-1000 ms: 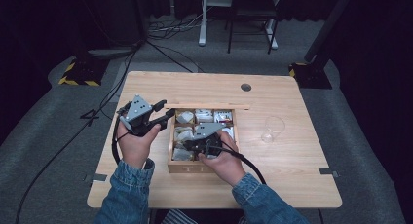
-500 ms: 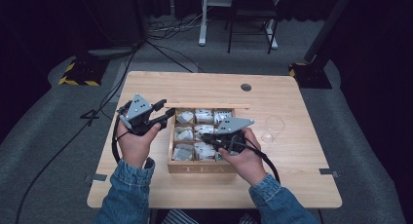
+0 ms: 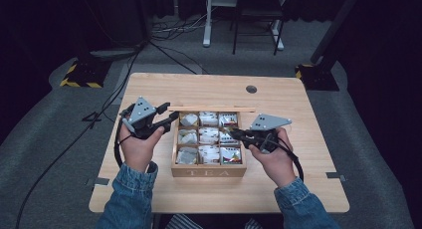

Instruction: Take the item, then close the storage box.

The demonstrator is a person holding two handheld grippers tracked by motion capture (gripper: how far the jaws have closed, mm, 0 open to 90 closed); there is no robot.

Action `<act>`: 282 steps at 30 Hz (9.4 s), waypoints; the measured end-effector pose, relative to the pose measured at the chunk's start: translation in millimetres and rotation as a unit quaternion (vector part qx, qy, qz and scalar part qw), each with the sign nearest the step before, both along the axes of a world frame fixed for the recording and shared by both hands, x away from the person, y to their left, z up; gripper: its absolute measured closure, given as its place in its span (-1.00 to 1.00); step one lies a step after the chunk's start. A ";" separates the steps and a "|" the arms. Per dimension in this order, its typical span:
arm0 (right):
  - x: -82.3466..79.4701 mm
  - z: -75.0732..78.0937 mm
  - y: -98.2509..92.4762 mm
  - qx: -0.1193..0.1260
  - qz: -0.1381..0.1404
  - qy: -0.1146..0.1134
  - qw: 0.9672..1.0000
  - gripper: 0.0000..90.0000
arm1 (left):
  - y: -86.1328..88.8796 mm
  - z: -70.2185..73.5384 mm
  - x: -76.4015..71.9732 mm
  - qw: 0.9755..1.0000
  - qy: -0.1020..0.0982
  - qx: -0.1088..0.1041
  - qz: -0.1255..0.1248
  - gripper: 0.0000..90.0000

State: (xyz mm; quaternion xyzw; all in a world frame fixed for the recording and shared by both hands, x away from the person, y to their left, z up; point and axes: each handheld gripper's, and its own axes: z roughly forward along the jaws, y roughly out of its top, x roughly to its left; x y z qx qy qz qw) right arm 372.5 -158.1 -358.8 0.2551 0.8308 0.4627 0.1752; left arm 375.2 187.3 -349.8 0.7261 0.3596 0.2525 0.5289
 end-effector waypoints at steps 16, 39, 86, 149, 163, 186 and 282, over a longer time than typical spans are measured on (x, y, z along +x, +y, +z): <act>8.1 4.3 -47.7 -0.001 -0.061 -0.004 0.998 0.92 | -0.2 -0.2 0.7 1.000 -0.001 0.000 0.001 0.26; 29.9 4.1 -106.3 0.001 -0.153 -0.015 0.988 0.92 | -0.6 -0.3 1.5 1.000 0.000 0.000 0.001 0.25; 44.5 -38.6 -142.1 -0.011 -0.240 0.009 0.971 0.25 | -1.5 -0.8 1.5 1.000 0.004 0.003 0.000 0.23; -0.4 -144.1 -191.9 -0.041 -0.212 0.086 0.973 -0.28 | -5.0 -14.4 -28.8 0.995 0.059 0.073 -0.012 0.23; -2.5 -144.4 -190.3 -0.043 -0.214 0.082 0.973 -0.28 | -7.0 -22.6 -46.1 0.991 0.086 0.100 -0.017 0.21; -2.4 -144.4 -190.3 -0.042 -0.214 0.082 0.973 -0.28 | -8.9 -38.7 -51.5 0.980 0.137 0.138 -0.036 0.18; -2.0 -144.4 -189.1 -0.041 -0.216 0.084 0.972 -0.30 | -6.9 -51.5 -51.2 0.955 0.228 0.170 -0.083 -0.18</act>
